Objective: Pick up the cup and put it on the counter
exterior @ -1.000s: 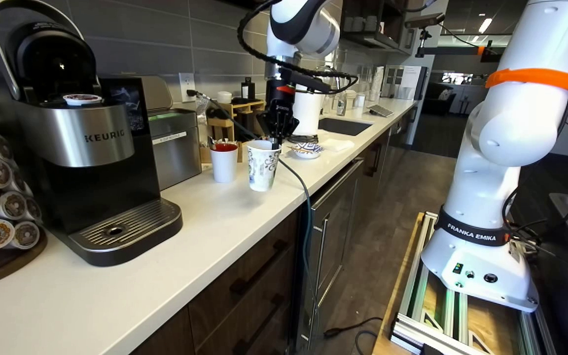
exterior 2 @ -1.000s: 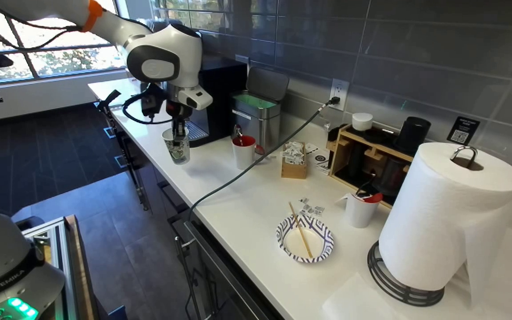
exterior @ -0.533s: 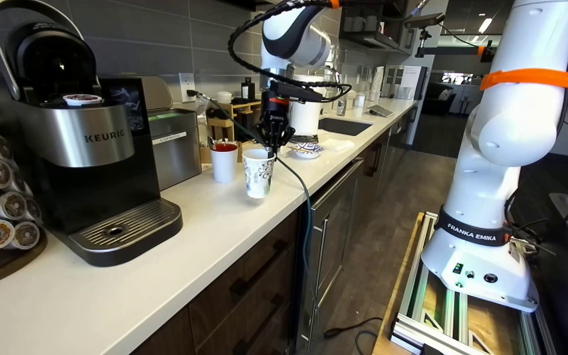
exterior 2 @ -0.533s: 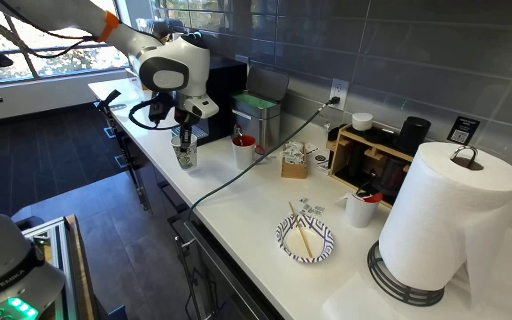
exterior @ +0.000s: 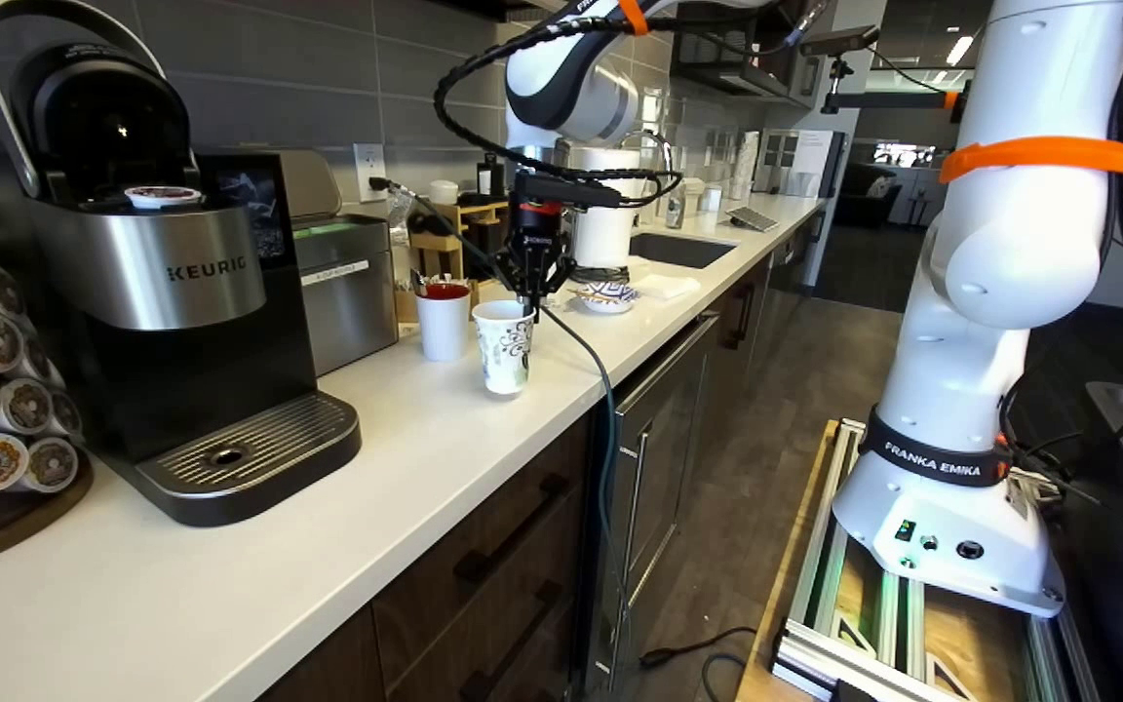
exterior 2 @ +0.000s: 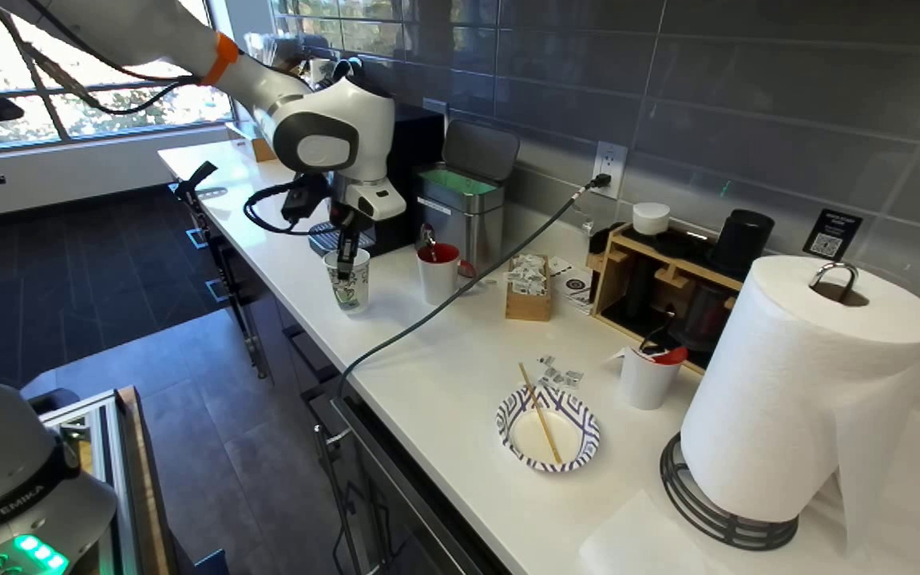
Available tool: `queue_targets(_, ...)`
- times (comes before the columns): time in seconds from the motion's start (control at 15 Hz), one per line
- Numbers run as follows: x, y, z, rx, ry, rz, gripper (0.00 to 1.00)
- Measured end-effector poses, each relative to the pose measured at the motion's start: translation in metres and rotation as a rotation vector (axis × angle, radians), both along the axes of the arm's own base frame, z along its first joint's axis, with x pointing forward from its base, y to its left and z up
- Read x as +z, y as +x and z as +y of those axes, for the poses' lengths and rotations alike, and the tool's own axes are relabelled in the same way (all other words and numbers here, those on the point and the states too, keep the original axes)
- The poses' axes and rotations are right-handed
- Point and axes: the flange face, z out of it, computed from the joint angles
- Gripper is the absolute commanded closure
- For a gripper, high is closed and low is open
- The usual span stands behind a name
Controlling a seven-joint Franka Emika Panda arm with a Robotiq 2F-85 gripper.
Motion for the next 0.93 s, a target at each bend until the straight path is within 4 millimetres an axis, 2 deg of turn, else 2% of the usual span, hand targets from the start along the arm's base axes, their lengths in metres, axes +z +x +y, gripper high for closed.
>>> queue_targets(0.53, -0.011, 0.014, -0.003, -0.058, 0.033, -0.014, 0.97)
queue_targets(0.6, -0.012, 0.016, -0.004, -0.064, 0.036, -0.022, 0.71)
queue_targets(0.67, -0.012, 0.017, -0.004, -0.068, 0.037, -0.029, 0.71)
queue_targets(0.93, -0.010, 0.020, -0.004, -0.072, 0.037, -0.044, 0.42)
